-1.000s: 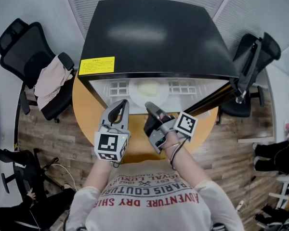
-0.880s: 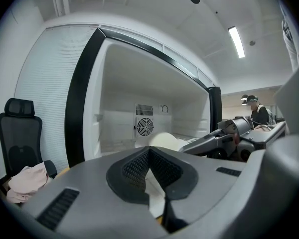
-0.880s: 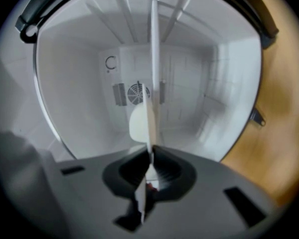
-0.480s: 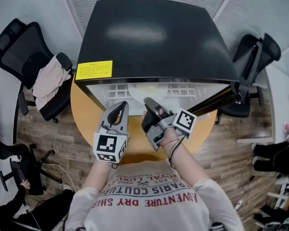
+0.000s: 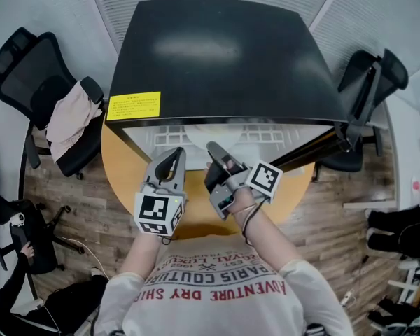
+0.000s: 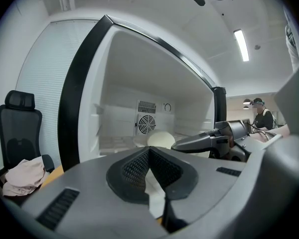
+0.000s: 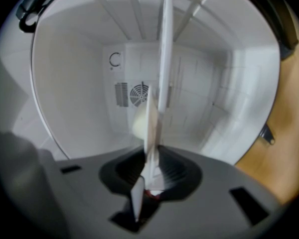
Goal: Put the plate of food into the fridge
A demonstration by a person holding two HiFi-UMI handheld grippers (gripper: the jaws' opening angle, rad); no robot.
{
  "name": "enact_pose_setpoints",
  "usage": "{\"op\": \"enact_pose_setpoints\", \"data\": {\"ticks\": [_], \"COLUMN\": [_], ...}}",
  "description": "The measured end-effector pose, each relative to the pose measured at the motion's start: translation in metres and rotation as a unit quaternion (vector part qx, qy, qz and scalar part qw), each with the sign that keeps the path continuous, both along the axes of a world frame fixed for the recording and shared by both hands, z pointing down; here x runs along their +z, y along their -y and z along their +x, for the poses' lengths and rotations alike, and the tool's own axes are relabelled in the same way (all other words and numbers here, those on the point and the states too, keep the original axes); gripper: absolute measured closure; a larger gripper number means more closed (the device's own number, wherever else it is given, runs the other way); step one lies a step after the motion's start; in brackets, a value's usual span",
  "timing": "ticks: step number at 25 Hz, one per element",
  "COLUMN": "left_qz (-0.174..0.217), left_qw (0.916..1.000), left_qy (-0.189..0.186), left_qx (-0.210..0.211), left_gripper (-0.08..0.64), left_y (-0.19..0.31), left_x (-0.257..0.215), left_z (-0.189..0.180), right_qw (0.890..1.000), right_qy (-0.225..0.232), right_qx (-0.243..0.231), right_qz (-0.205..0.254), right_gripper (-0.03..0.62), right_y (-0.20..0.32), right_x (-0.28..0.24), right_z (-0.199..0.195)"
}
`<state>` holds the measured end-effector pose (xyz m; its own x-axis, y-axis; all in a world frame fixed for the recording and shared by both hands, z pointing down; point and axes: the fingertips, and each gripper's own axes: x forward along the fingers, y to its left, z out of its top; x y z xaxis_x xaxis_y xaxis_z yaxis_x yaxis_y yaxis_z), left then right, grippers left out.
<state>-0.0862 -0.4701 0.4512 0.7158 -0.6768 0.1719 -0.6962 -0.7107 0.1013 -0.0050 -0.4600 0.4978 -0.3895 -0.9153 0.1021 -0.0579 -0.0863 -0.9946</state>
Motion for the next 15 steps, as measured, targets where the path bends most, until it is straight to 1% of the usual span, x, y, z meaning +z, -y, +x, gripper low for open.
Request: {"op": "enact_pose_setpoints", "data": {"ticks": [3,6,11,13,15], "left_qz": [0.002,0.002,0.001,0.001,0.001], "left_qw": [1.0000,1.0000,1.0000,0.9999,1.0000], "left_qy": [0.002,0.002,0.007,0.009,0.008], "left_qx": [0.000,0.002,0.005,0.005,0.004], "left_gripper": [0.535,0.537,0.535,0.535,0.537], "left_y": [-0.001,-0.004,-0.016,-0.021,-0.027], "left_x": [0.000,-0.001,-0.002,-0.002,-0.003], "left_z": [0.001,0.001,0.001,0.001,-0.001], "right_qw": [1.000,1.000,1.000,1.000,0.999], "right_qy": [-0.007,-0.002,0.000,-0.007,-0.027], "right_qx": [-0.001,-0.004,-0.020,-0.027,-0.035], "right_qz": [0.000,-0.003,0.011,0.014,0.019], "right_gripper": [0.494,0.488,0.491,0.512,0.549], "right_y": [-0.002,-0.007,-0.024,-0.031,-0.039], "right_x": [-0.001,-0.002,-0.005,-0.005,-0.007], "right_z": [-0.001,-0.003,-0.011,-0.013,-0.014]}}
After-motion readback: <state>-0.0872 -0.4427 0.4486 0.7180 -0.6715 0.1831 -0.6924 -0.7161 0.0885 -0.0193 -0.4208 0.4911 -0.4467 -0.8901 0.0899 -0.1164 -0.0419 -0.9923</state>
